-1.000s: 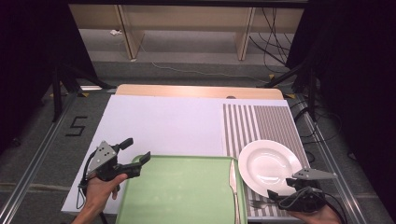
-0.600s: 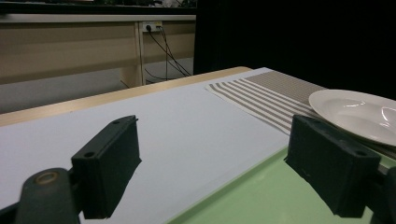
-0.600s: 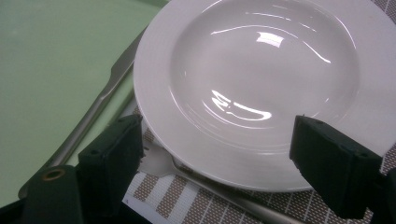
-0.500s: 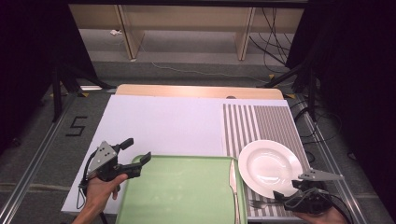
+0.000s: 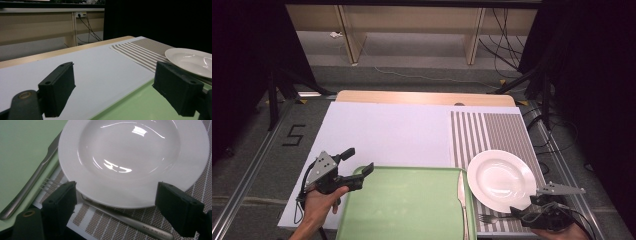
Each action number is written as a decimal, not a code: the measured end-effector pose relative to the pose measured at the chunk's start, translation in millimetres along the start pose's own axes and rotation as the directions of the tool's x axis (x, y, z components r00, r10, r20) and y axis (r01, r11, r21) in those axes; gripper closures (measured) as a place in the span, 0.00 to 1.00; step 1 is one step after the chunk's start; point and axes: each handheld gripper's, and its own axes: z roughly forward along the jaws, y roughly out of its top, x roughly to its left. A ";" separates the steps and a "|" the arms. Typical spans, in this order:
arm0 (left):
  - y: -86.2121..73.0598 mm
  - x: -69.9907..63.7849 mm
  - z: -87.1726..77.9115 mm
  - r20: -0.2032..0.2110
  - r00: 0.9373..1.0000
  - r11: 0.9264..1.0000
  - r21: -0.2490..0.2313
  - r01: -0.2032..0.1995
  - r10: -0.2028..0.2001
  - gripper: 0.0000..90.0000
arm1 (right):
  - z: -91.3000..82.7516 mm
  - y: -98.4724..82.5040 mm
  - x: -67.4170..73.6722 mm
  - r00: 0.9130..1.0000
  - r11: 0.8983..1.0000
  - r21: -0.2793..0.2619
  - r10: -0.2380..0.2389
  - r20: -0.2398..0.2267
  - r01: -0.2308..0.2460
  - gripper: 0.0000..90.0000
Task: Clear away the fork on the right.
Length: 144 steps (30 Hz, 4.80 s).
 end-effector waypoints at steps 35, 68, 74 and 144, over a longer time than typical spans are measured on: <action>-0.3 0.5 0.8 -0.004 1.000 1.000 0.010 0.001 -0.001 0.18 | 16.6 -12.8 -18.3 0.999 0.984 0.167 0.054 0.004 -0.054 0.21; -1.1 0.6 2.0 0.001 1.000 1.000 0.008 0.002 -0.002 0.18 | 31.3 -9.9 6.9 0.988 0.923 0.360 -0.153 0.018 0.136 0.49; -1.1 0.2 1.7 -0.004 1.000 1.000 0.014 -0.001 0.001 0.18 | 31.2 -7.0 13.0 0.986 0.908 0.396 -0.163 0.031 0.137 0.59; -2.6 -0.4 3.2 -0.006 1.000 1.000 0.010 -0.007 0.007 0.18 | 45.0 16.4 53.2 0.865 0.713 0.512 -0.483 -0.137 0.479 0.93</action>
